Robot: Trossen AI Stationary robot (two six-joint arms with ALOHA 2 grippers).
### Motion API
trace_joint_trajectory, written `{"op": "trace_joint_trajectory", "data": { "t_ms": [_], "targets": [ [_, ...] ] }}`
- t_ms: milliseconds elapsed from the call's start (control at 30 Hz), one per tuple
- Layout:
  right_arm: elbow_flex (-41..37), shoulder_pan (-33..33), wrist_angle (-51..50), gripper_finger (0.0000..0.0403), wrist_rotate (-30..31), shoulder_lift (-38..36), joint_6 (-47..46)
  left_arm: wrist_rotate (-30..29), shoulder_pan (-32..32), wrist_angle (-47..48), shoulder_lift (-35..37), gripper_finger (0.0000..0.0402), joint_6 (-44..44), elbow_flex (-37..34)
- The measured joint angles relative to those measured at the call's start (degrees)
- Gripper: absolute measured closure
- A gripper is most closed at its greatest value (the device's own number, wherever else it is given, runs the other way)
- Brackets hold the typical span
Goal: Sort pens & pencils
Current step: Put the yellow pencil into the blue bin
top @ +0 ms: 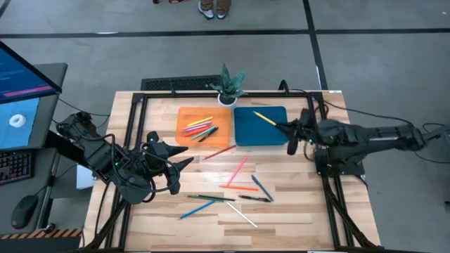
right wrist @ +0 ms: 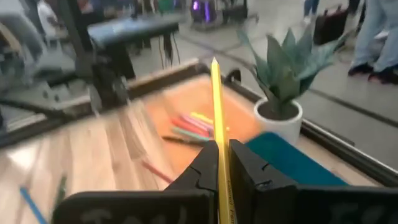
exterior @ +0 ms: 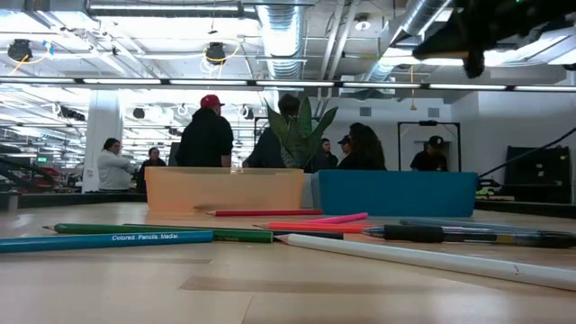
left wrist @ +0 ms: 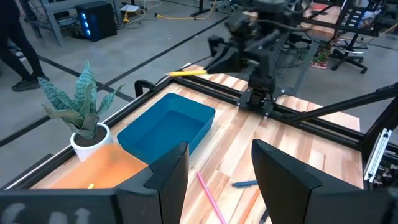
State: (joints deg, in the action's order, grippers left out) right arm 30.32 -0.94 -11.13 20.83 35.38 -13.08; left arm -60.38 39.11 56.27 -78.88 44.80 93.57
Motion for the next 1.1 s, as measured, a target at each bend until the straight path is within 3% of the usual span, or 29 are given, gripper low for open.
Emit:
{"op": "trace_joint_trajectory", "data": {
  "t_ms": [133,400,700,1100],
  "targets": [
    [-0.77,-10.74,-0.40,0.0369,-13.58,4.21,5.23,-0.07,0.00,0.03,-0.01,0.0235,-0.15,0.01],
    [-3.67,-28.48,6.25,0.0368,-31.52,18.13,13.08,-0.35,0.02,0.70,0.00,0.0235,-0.15,0.00],
    [-3.71,-37.03,17.77,0.0366,-37.38,35.52,18.60,-0.57,0.00,2.29,0.01,0.0235,-0.11,0.01],
    [0.67,-36.95,19.75,0.0364,-37.28,50.42,21.14,-2.99,-0.10,3.30,-0.01,0.0235,-0.07,0.00]
  ]
}}
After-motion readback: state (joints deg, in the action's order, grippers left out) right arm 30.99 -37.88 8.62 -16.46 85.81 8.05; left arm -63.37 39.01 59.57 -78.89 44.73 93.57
